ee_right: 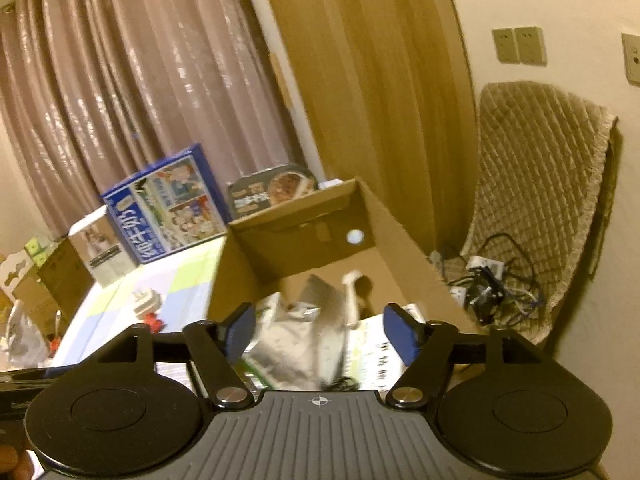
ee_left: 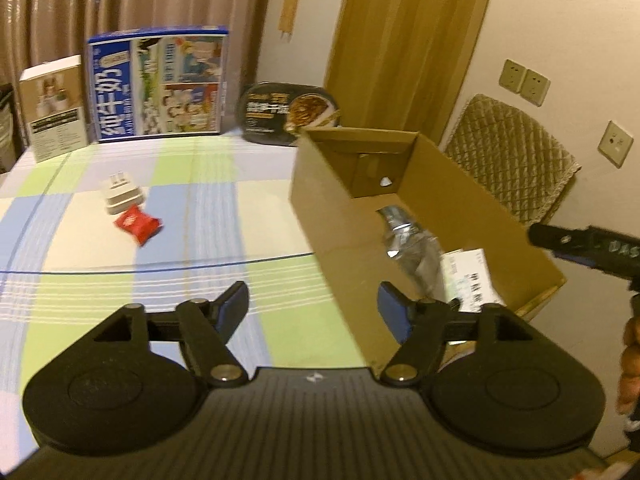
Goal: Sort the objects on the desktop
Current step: 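Open both tools to drop the parrot box and cable into the cardboard box, then withdraw both open tools back over the table toward the plug and packet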
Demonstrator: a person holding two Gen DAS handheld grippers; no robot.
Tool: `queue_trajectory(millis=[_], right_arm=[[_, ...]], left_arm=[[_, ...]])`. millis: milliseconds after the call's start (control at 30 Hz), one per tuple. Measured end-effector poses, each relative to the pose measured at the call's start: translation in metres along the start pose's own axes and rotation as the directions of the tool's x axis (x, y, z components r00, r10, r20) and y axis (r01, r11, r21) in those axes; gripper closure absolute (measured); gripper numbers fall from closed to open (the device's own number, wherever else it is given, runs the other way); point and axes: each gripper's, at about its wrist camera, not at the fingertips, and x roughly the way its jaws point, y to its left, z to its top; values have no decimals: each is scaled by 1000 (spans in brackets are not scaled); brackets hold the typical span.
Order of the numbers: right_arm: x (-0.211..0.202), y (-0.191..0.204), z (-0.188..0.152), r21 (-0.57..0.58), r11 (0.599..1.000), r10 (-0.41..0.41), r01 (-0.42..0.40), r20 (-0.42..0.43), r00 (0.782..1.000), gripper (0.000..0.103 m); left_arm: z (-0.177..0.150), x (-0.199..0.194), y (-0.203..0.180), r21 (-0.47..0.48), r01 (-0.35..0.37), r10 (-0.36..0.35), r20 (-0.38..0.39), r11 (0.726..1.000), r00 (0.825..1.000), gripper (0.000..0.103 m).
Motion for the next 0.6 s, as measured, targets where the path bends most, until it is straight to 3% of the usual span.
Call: queue_trajectory(millis=[367,600], right_arm=[[6,93,-6,-132,977,164,-166,-30,986,15],[38,149,-17,-252,939,220,-236,-91,971,9]], left_arm=[[-12,-31,74,-24,-141,141,15,990,990,18],[-11,-38,129,-25,-230,230,14,973,973,9]])
